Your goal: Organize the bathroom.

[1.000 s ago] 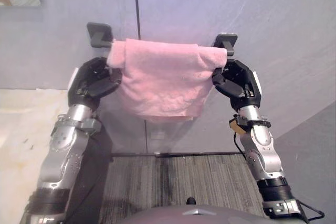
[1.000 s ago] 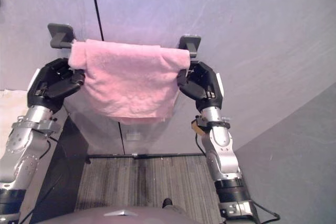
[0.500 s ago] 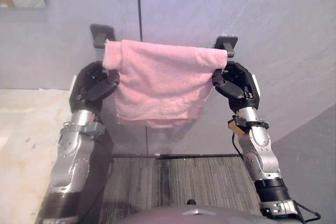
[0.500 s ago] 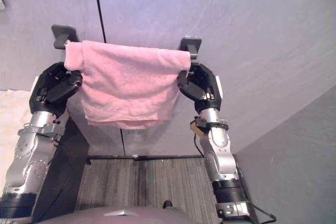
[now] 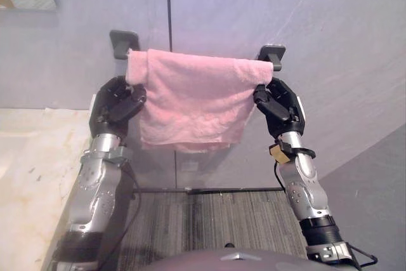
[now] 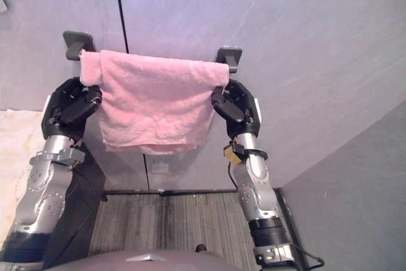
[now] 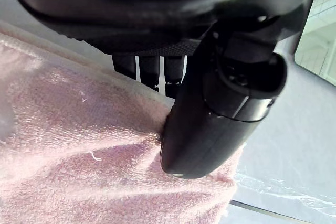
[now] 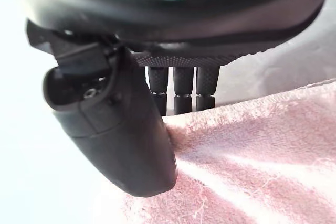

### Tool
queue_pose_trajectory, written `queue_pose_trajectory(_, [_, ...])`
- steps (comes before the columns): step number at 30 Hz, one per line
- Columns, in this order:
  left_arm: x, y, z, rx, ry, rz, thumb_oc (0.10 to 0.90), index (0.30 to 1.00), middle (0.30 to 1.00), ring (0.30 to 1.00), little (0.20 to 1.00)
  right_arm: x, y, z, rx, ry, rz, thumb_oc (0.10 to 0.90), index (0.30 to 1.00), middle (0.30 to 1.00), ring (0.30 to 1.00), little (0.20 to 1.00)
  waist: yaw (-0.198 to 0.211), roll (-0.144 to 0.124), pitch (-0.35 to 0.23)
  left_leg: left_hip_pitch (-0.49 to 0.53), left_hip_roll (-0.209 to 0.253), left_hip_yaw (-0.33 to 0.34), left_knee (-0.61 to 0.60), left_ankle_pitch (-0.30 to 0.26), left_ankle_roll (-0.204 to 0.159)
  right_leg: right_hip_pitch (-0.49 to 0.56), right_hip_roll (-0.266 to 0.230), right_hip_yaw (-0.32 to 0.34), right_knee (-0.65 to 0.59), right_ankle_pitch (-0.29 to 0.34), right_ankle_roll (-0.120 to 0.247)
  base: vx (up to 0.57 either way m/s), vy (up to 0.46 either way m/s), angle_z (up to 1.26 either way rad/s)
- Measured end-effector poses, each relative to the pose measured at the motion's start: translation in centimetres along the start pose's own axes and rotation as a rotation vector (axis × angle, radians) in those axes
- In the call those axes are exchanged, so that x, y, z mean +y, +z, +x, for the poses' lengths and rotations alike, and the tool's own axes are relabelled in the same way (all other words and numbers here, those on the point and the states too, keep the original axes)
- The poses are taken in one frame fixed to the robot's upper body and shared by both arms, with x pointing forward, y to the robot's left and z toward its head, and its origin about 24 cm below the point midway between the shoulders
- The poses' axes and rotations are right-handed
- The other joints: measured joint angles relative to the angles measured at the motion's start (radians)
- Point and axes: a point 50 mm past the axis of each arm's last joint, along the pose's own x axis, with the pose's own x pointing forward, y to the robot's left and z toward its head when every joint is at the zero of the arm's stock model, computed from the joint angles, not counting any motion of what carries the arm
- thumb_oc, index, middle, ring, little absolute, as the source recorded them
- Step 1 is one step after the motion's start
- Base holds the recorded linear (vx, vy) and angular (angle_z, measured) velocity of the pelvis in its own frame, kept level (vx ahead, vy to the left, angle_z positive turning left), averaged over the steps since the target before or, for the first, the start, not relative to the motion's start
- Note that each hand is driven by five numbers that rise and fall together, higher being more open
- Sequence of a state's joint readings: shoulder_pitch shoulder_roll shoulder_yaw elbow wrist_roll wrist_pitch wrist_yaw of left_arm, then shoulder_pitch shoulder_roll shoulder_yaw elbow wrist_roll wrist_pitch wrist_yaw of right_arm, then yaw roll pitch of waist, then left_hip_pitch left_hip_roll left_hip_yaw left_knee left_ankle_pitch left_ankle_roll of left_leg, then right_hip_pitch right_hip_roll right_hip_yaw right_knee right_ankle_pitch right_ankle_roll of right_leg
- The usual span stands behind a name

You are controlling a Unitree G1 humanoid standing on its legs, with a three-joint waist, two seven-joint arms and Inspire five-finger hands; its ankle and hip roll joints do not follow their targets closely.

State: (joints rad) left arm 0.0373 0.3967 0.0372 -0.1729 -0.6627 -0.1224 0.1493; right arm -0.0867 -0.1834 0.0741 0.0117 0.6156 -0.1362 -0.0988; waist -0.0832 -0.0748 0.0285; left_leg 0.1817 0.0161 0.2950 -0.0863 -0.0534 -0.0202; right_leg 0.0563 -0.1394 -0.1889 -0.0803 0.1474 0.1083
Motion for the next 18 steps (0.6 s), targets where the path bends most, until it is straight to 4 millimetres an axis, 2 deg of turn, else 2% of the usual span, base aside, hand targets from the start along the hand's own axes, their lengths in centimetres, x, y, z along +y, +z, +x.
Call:
queue_pose_trajectory(9, [-0.4, -0.4, -0.1, -0.009, 0.039, -0.022, 0.400, 0.300, 0.300, 0.300, 0.300, 0.5, -0.5, 0.0, 0.024, -0.034, 0.091, 0.400, 0.300, 0.300, 0.300, 0.300, 0.000, -0.001, -0.001, 0.000, -0.001, 0.001, 0.000, -0.002, 0.002, -0.001, 0.000, 0.000, 0.000, -0.001, 0.001, -0.02, -0.003, 0.00])
queue_pose_trajectory(10, [-0.4, -0.4, -0.2, -0.012, 0.050, -0.028, 0.444, 0.366, 0.366, 0.366, 0.366, 0.7, -0.7, 0.0, 0.026, -0.041, 0.118, 0.400, 0.300, 0.300, 0.300, 0.300, -0.001, -0.001, -0.001, 0.000, -0.001, 0.002, 0.000, -0.002, 0.002, -0.001, 0.000, 0.000, 0.000, -0.001, 0.001, -0.04, -0.013, -0.03])
queue_pose_trajectory(11, [-0.5, -0.5, -0.2, -0.015, 0.056, -0.033, 0.502, 0.453, 0.453, 0.453, 0.453, 0.9, -0.8, 0.0, 0.029, -0.045, 0.140, 0.558, 0.538, 0.538, 0.538, 0.538, -0.001, -0.001, -0.001, 0.000, -0.001, 0.003, 0.000, -0.002, 0.002, -0.002, 0.000, 0.000, 0.000, -0.001, 0.002, -0.03, -0.009, -0.03])
queue_pose_trajectory(12, [-0.6, -0.6, -0.2, -0.014, 0.065, -0.042, 0.701, 0.752, 0.752, 0.752, 0.752, 1.1, -0.9, 0.0, 0.034, -0.044, 0.161, 0.800, 0.900, 0.900, 0.900, 0.900, -0.001, -0.001, -0.001, 0.000, -0.001, 0.003, 0.000, -0.002, 0.002, -0.002, 0.000, 0.000, 0.000, -0.002, 0.002, -0.05, -0.014, -0.01])
queue_pose_trajectory(13, [-0.6, -0.7, -0.2, -0.010, 0.075, -0.049, 0.800, 0.900, 0.900, 0.900, 0.900, 1.1, -1.0, 0.0, 0.037, -0.046, 0.167, 0.800, 0.900, 0.900, 0.900, 0.900, 0.000, -0.001, -0.001, 0.000, -0.001, 0.003, 0.000, -0.002, 0.002, -0.002, 0.000, 0.000, 0.000, -0.002, 0.002, -0.05, -0.017, 0.00])
queue_pose_trajectory(16, [-0.4, -1.8, -0.5, 0.035, 0.098, -0.045, 0.800, 0.900, 0.900, 0.900, 0.900, 0.5, -1.8, -0.5, 0.082, -0.110, 0.171, 0.800, 0.900, 0.900, 0.900, 0.900, 0.000, -0.001, 0.000, -0.001, -0.002, 0.004, 0.000, -0.002, 0.002, -0.003, -0.001, 0.000, 0.000, -0.005, 0.006, -0.06, -0.029, -0.01])
queue_pose_trajectory(18, [0.0, -3.3, -1.0, 0.112, 0.120, -0.031, 0.800, 0.900, 0.900, 0.900, 0.900, -1.6, -4.7, -2.0, 0.241, -0.241, 0.131, 0.800, 0.900, 0.900, 0.900, 0.900, 0.001, -0.001, 0.006, -0.003, -0.002, 0.005, -0.001, -0.002, 0.001, -0.006, -0.001, 0.000, 0.000, -0.005, 0.007, -0.05, -0.023, -0.03])
